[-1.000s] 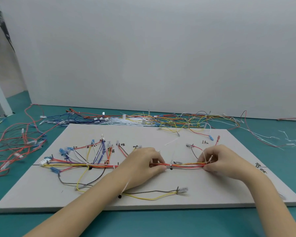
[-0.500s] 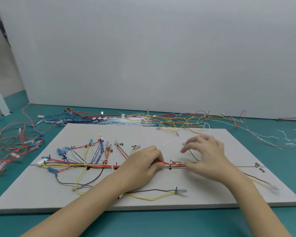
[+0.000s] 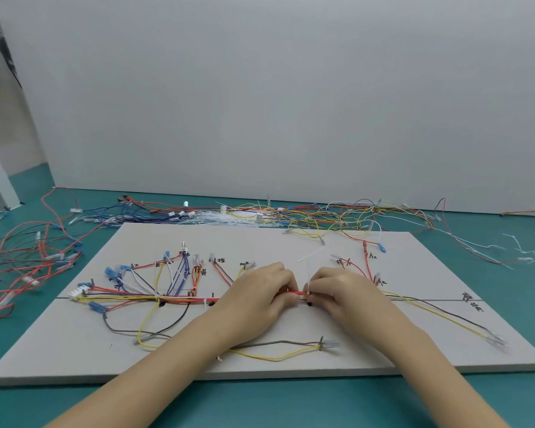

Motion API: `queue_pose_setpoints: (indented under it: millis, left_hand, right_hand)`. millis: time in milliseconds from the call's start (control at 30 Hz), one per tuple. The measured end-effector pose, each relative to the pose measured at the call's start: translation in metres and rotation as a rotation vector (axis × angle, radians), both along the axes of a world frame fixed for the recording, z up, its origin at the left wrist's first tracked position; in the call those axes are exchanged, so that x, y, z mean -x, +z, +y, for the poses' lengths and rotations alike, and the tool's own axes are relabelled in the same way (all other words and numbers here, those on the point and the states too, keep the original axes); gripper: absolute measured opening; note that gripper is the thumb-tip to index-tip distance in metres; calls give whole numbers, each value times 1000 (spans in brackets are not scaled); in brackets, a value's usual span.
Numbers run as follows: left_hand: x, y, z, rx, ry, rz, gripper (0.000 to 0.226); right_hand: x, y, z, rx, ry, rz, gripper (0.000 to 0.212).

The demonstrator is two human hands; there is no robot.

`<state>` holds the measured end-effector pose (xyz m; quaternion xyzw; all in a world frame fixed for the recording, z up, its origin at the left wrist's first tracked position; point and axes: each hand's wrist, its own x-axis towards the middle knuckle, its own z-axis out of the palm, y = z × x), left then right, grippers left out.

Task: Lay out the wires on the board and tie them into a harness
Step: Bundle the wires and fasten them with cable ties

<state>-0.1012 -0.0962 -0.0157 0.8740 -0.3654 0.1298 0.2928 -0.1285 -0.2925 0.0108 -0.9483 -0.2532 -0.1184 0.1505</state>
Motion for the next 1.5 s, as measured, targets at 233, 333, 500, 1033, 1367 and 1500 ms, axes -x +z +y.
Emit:
queue_pose_setpoints:
  millis: [233, 333, 500, 1033, 1367, 1500]
  left_hand:
    - [-5, 17, 9, 118, 21, 164, 16]
    - [-16, 41, 31, 286, 126, 347, 30]
    - [-35, 63, 93, 73, 285, 470, 21]
    - [-14, 53, 139, -133, 100, 735, 25]
    - [-19, 33, 117, -132, 197, 523, 14]
    - [-20, 34, 114, -132, 201, 514, 15]
  right_hand:
    - [-1, 7, 5, -98, -3, -102, 10]
    - [-1, 1, 3, -141, -62, 14, 21]
    - [5, 6, 12, -207, -98, -33, 47]
    - [-16, -1, 84, 59, 49, 94, 30]
    - [-16, -1, 85, 28, 195, 128, 15]
    - [-12, -4, 84, 36, 226, 82, 17]
